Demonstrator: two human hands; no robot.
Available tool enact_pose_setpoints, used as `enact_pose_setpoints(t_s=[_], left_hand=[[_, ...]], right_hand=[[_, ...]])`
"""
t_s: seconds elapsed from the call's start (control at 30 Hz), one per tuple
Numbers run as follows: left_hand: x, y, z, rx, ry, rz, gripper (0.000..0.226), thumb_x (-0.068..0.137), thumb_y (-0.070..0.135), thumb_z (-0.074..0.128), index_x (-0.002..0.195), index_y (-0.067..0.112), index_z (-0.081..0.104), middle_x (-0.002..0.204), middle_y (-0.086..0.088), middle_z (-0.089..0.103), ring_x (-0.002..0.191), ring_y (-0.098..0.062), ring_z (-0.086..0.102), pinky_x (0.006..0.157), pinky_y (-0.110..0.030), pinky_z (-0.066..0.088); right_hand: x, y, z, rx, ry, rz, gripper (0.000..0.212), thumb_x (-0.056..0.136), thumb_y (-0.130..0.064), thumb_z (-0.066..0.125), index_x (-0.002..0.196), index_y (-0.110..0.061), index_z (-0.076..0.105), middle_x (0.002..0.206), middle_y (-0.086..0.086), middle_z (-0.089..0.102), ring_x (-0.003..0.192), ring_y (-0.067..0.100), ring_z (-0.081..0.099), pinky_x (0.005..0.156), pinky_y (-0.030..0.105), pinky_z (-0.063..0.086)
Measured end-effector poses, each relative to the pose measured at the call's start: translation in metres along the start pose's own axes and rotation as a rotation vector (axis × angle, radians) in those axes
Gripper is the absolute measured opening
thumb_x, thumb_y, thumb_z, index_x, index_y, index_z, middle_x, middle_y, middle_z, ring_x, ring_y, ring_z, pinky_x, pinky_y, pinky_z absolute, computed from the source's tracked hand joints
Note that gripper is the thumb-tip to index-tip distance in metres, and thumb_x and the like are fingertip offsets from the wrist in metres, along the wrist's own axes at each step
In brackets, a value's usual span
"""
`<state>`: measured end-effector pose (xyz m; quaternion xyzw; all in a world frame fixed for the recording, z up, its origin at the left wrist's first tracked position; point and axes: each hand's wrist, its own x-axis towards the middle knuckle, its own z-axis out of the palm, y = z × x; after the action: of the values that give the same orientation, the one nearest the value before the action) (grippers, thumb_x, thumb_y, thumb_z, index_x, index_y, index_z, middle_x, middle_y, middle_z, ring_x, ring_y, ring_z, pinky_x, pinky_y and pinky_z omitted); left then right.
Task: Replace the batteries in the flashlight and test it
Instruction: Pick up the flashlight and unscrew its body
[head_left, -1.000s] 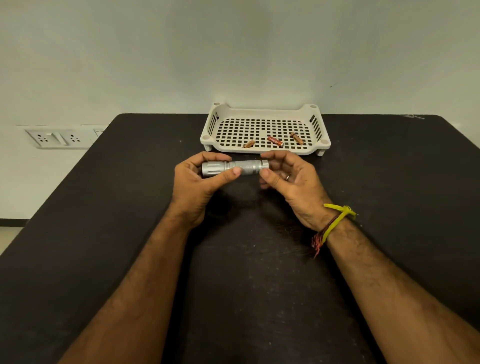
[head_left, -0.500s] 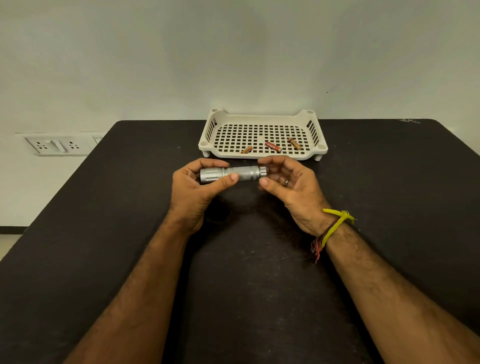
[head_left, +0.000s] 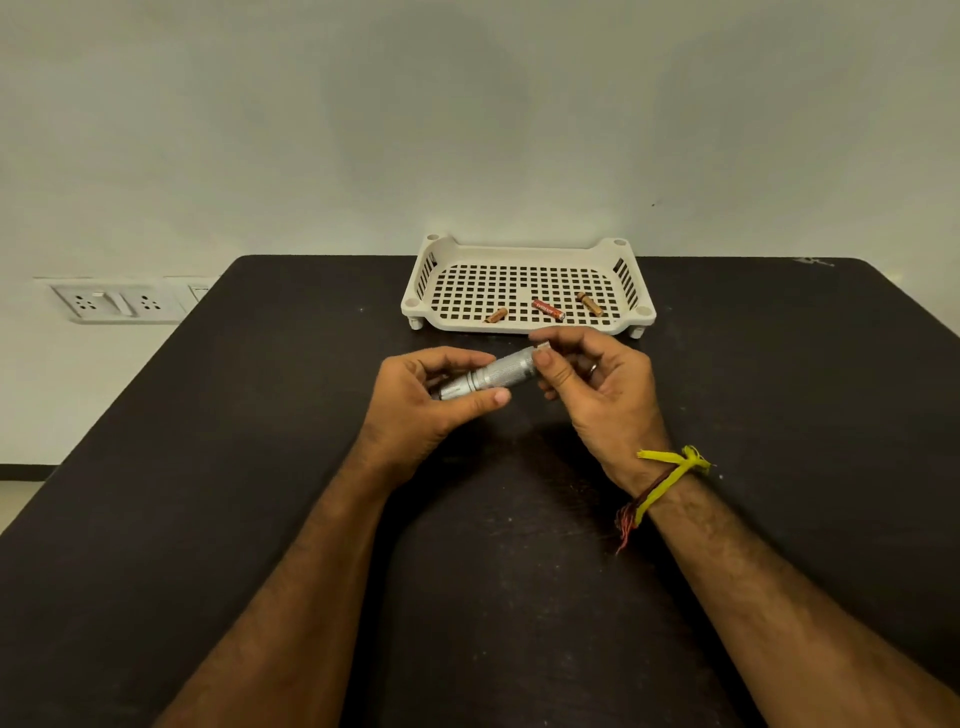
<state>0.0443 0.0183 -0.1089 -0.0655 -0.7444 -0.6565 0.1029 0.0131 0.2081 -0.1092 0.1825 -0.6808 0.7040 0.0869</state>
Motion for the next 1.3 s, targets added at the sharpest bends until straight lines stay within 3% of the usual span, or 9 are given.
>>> enact_pose_setpoints(t_s=[0.1,0.3,0.43,0.57,0.7,0.8,0.97,1.13,1.3], left_hand=[[-0.001,0.0,0.002,0.058,-0.007,0.025,0.04,0.069,0.019,0.087,0.106,0.01,0.076,0.102,0.001,0.078,0.095,-0.014,0.074,0.083,-0.026,0.06],[0.0,-0.001,0.001,0.136,0.019,0.071,0.037,0.074,0.014,0.087,0.108,0.011,0.074,0.104,0.001,0.077,0.098,-0.012,0.073,0.087,-0.027,0.058],[0.002,-0.003,0.001,0.121,0.032,0.081,0.036,0.075,0.014,0.086,0.109,0.012,0.074,0.104,0.002,0.077,0.099,-0.011,0.073,0.089,-0.027,0.058],[0.002,-0.002,0.001,0.153,0.034,0.08,0.036,0.075,0.015,0.086,0.109,0.013,0.074,0.104,0.002,0.077,0.099,-0.011,0.073,0.088,-0.027,0.058],[0.002,-0.003,0.001,0.151,0.026,0.067,0.034,0.077,0.016,0.085,0.109,0.013,0.074,0.104,0.001,0.077,0.099,-0.012,0.072,0.089,-0.029,0.058],[0.002,-0.004,0.002,0.149,0.023,0.061,0.033,0.078,0.016,0.085,0.109,0.013,0.075,0.104,0.002,0.077,0.1,-0.012,0.072,0.09,-0.03,0.058],[0.002,-0.001,0.003,0.164,0.0,0.066,0.034,0.078,0.012,0.084,0.11,0.011,0.074,0.104,0.001,0.076,0.099,-0.012,0.072,0.089,-0.026,0.057],[0.003,-0.004,0.003,0.117,0.034,0.048,0.032,0.08,0.01,0.083,0.11,0.013,0.074,0.105,0.002,0.076,0.1,-0.009,0.071,0.088,-0.022,0.055],[0.005,-0.004,0.001,0.059,0.05,0.045,0.031,0.082,0.011,0.08,0.106,0.028,0.071,0.107,0.011,0.075,0.102,-0.007,0.07,0.087,-0.018,0.054]], right_hand=[[0.0,-0.005,0.001,-0.031,-0.038,-0.103,0.029,0.091,-0.002,0.067,0.112,-0.021,0.071,0.115,0.007,0.072,0.107,0.015,0.068,0.093,0.027,0.056],[0.003,-0.008,0.002,-0.08,-0.015,0.011,0.019,0.091,-0.009,0.071,0.106,-0.02,0.071,0.095,0.003,0.074,0.08,0.013,0.065,0.071,0.028,0.057],[0.008,-0.01,-0.007,-0.077,-0.123,-0.058,0.031,0.09,-0.002,0.07,0.114,-0.022,0.069,0.106,-0.011,0.071,0.096,0.003,0.066,0.087,0.018,0.054],[0.005,-0.005,-0.003,-0.114,-0.06,0.027,0.016,0.091,-0.015,0.072,0.103,-0.025,0.068,0.092,0.002,0.07,0.081,0.01,0.063,0.073,0.032,0.057],[0.011,-0.011,-0.012,-0.168,-0.16,-0.085,0.034,0.089,0.007,0.067,0.111,-0.019,0.068,0.111,0.014,0.064,0.1,0.012,0.063,0.092,0.022,0.053],[0.013,-0.013,-0.017,-0.146,-0.237,-0.023,0.041,0.086,0.01,0.068,0.116,-0.018,0.066,0.112,0.003,0.065,0.097,0.007,0.062,0.093,0.019,0.053],[0.011,-0.015,-0.015,-0.17,-0.179,0.03,0.022,0.089,-0.002,0.071,0.108,-0.012,0.069,0.087,-0.008,0.067,0.076,0.001,0.062,0.075,0.02,0.056],[0.016,-0.028,-0.021,-0.123,-0.131,-0.075,0.031,0.087,0.01,0.067,0.111,-0.01,0.068,0.108,0.002,0.07,0.098,0.004,0.066,0.092,0.021,0.054],[0.016,-0.022,-0.027,0.002,0.107,0.058,0.031,0.08,0.006,0.077,0.104,-0.01,0.066,0.097,0.001,0.07,0.088,0.02,0.064,0.088,0.035,0.058]])
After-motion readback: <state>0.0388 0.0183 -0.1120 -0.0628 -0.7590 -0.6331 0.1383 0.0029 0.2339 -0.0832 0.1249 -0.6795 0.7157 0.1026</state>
